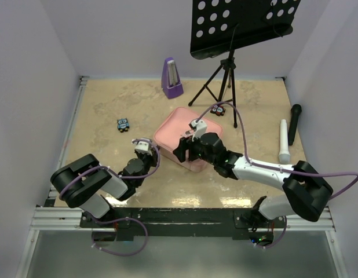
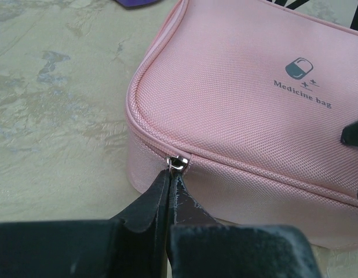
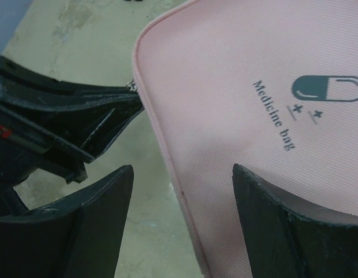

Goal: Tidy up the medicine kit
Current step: Zip the medicine box at the center of the board.

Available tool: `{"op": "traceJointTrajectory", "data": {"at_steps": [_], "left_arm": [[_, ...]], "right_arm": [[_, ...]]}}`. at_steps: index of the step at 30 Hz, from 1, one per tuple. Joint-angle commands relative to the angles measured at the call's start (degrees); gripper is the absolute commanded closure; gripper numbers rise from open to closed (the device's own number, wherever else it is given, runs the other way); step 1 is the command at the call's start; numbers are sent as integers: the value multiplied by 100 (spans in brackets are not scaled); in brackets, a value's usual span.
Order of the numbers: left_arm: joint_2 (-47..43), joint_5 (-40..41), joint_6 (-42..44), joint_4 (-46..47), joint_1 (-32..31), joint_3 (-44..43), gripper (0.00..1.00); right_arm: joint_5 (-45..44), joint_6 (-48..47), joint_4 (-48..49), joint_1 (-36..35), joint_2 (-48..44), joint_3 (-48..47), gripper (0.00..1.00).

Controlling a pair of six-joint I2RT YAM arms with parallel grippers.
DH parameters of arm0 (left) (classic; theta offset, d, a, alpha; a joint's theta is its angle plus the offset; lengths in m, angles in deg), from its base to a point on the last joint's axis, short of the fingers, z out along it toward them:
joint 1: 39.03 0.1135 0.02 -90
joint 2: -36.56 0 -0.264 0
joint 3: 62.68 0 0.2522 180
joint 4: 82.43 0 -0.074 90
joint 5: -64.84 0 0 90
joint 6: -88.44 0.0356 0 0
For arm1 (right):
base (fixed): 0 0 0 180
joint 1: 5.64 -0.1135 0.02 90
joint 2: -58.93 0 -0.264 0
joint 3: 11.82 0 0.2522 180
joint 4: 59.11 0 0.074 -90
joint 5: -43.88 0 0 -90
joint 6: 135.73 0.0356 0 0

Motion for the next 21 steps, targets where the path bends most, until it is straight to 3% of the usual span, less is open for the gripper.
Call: {"op": "traceJointTrajectory", "data": {"at_steps": [1, 12, 18, 21], "left_arm": [[-75, 256, -250, 1244, 4, 36, 100], [22, 336, -294, 1464, -5, 141, 100], [22, 345, -285, 1578, -5, 212, 100], [13, 362, -285, 1596, -5, 221, 100]], "right_arm": [[-326, -536, -345, -419, 7, -368, 26], [-1961, -888, -1039, -1149, 974, -1273, 30], [-2665, -924, -1329, -1149, 1378, -1607, 44], [-2709, -941, -1470, -1149, 1493, -1661, 55]]}}
